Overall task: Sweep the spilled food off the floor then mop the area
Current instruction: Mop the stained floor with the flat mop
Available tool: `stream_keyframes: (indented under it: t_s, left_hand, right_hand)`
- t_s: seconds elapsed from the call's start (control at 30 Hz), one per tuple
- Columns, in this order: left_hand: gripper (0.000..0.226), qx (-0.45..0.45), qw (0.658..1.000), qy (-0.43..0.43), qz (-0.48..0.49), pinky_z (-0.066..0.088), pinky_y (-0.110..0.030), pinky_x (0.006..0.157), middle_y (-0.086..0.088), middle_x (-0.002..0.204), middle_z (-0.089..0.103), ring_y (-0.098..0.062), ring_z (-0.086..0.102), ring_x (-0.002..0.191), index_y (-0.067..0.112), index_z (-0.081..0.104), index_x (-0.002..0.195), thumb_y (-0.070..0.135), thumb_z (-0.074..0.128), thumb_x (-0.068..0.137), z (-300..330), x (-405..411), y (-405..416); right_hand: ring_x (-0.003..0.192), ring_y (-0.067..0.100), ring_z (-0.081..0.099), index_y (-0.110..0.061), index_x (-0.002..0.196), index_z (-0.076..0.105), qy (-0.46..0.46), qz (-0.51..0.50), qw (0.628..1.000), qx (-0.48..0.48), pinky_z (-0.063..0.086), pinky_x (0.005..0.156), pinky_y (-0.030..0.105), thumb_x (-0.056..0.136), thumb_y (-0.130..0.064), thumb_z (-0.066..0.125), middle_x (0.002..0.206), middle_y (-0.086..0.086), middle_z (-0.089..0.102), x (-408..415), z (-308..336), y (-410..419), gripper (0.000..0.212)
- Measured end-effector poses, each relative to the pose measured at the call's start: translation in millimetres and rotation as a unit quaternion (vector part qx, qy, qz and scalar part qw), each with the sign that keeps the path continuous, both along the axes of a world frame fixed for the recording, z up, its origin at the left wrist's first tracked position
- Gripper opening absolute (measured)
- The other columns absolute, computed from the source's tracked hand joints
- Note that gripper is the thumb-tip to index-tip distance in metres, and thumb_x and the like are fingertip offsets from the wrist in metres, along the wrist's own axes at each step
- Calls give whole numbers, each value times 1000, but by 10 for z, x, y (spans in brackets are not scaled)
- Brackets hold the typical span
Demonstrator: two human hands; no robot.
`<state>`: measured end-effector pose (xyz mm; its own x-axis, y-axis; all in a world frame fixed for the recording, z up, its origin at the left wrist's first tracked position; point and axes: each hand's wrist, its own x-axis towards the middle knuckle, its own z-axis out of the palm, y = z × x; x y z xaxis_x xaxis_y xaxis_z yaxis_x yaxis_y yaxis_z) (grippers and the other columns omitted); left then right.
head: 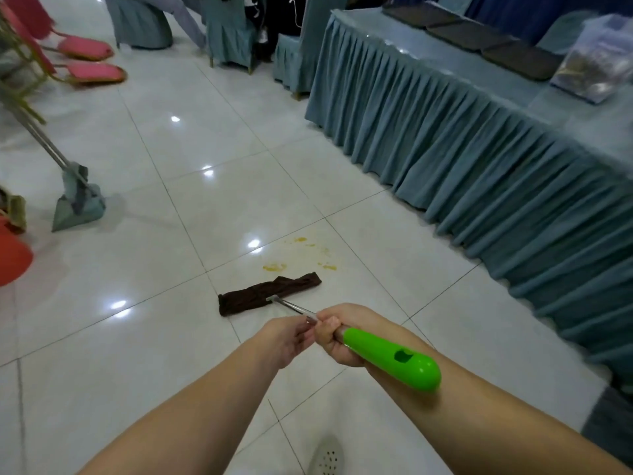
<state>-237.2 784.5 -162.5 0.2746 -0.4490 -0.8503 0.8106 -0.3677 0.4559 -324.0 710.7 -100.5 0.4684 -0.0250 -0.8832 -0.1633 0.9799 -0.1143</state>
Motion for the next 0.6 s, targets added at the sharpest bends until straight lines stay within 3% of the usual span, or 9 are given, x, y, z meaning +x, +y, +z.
stream_keyframes:
  t_s: [0.1,0.23,0.43,0.6]
  left_hand:
    - [30,20,999,-22,-38,48,-16,38,-7,62,55,-15,51,53,1,54,69,4,43,97,-12,239,150]
    - [20,46,996,-57,-41,45,-15,36,3,33,48,-5,46,26,5,54,80,9,45,97,-61,656,436]
    - [15,68,995,-46,-54,47,-17,38,-4,57,56,-11,52,53,6,57,79,10,54,93,-227,1072,1054]
    - [12,88,989,-42,-115,48,-17,40,-6,67,58,-12,55,57,7,61,80,11,58,91,-301,1030,1396]
  right_hand:
    - [25,9,40,0,78,43,-9,-40,999,-3,34,25,14,97,-2,37,54,7,43,72,-9,119,20]
    - [26,10,41,-8,70,37,-10,-74,997,-19,35,26,13,98,-3,37,66,-2,29,232,7,398,28]
    - [26,7,38,-8,73,38,12,-78,996,-45,33,26,12,99,-4,37,52,3,35,450,-35,941,26]
    - [22,7,34,-8,72,37,51,-90,994,-32,30,26,10,98,-5,41,42,4,36,439,-38,1402,27]
